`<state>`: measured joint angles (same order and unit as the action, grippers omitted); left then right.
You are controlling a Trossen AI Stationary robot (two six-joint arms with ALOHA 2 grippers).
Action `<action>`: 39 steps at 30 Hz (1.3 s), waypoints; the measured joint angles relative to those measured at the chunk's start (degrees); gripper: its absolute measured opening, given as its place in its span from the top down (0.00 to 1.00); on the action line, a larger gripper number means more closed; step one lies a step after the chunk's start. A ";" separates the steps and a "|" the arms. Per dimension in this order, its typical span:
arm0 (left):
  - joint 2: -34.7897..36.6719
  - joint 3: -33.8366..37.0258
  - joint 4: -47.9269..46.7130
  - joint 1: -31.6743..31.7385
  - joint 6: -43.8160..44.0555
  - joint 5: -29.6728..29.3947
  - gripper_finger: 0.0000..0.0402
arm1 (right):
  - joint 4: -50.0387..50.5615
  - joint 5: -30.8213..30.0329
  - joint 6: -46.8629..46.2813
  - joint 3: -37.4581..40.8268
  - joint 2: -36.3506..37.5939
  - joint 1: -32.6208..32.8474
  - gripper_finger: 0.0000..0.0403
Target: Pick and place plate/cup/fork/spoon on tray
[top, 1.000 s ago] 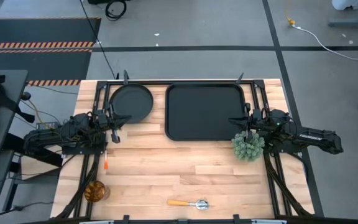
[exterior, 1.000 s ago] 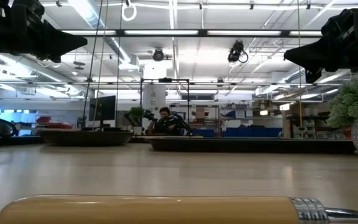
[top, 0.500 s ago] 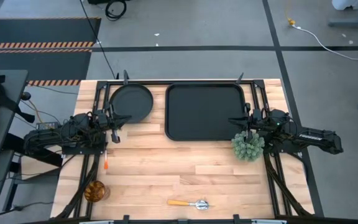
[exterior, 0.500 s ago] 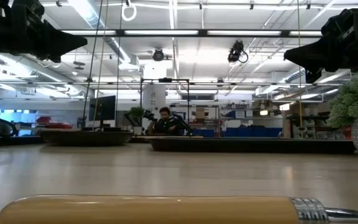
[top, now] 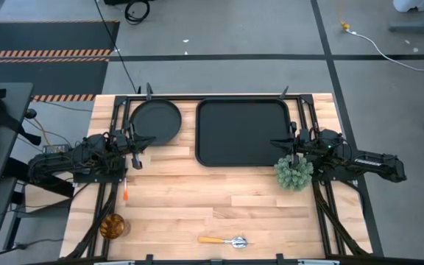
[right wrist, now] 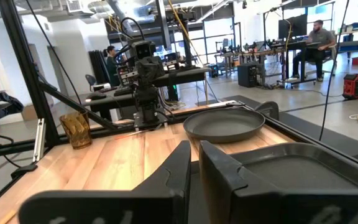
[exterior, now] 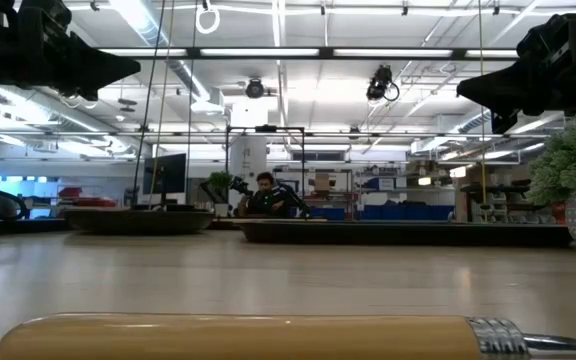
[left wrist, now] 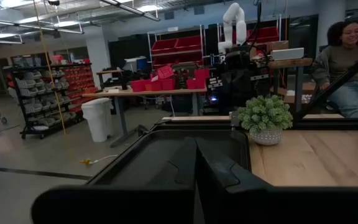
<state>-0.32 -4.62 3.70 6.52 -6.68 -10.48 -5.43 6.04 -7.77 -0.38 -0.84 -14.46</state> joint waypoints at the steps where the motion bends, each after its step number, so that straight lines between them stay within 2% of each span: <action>1: 0.00 0.00 0.00 0.01 -0.02 0.00 0.97 | 0.00 0.00 0.00 -0.02 0.00 0.00 0.90; 18: 0.00 0.00 0.00 0.00 0.00 0.00 0.97 | -0.07 0.00 0.13 -0.02 0.02 0.00 0.90; 23: 0.01 0.00 0.00 0.00 0.00 0.00 0.97 | -3.03 -0.02 4.24 -0.02 0.01 0.02 0.90; 30: 0.00 0.00 0.00 0.00 0.00 0.00 0.97 | -4.80 0.00 4.32 0.00 0.01 0.02 0.90; 32: 0.00 0.00 0.00 0.00 -0.02 0.00 0.97 | -5.27 0.09 1.82 -0.02 0.02 0.12 0.90; 36: 0.00 0.00 0.00 0.01 -0.02 0.01 0.97 | -5.51 0.98 -10.76 -0.02 0.02 0.13 0.90; 39: 0.00 0.00 0.00 0.01 0.00 0.01 0.97 | -5.68 1.06 -15.83 0.00 0.02 0.13 0.90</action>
<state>-0.32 -4.62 3.70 6.54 -6.68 -10.47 -11.11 7.11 -23.60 -0.39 -0.82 -14.33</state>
